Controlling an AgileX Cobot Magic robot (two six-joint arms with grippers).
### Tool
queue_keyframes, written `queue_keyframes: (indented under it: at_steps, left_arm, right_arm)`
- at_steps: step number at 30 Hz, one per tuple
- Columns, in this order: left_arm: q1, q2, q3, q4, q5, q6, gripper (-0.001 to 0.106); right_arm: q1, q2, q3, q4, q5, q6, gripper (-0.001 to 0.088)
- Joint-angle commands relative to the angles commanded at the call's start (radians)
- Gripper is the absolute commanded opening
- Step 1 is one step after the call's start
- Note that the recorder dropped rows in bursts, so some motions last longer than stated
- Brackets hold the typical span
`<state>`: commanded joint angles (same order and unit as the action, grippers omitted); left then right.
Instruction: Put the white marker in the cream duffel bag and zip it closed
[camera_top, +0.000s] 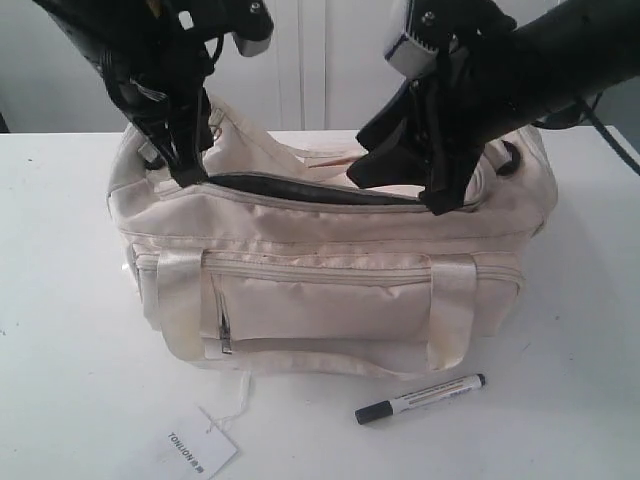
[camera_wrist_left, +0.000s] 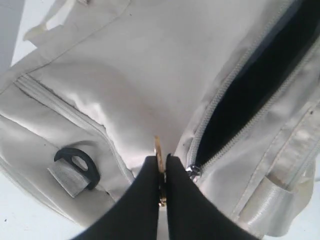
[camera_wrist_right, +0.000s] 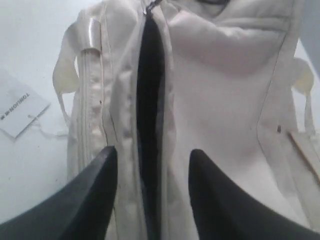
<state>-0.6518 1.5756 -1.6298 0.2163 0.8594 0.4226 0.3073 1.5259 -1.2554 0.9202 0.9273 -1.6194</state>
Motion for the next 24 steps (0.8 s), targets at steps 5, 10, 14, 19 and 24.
queue_keyframes:
  at_steps: [5,10,14,19,24]
  left_arm:
    - [0.000,-0.011,0.000,-0.004,-0.008,0.000,0.000]
    - [0.000,-0.011,0.000,-0.008,-0.006,0.000,0.000]
    - [0.000,-0.011,0.000,-0.011,0.001,0.000,0.000]
    - [0.000,-0.011,0.000,-0.026,0.003,0.000,0.000]
    - [0.000,-0.011,0.000,-0.033,0.005,-0.002,0.000]
  right_arm:
    - [0.092,0.049,0.000,0.031,-0.130,0.000,0.0500]
    - [0.158,0.105,0.000,0.031,-0.237,0.000,0.0511]
    - [0.163,0.132,0.000,0.031,-0.254,0.000,0.0510]
    - [0.163,0.158,0.000,0.031,-0.272,0.004,0.0476]
    - [0.163,0.164,0.000,0.029,-0.284,0.008,0.0349]
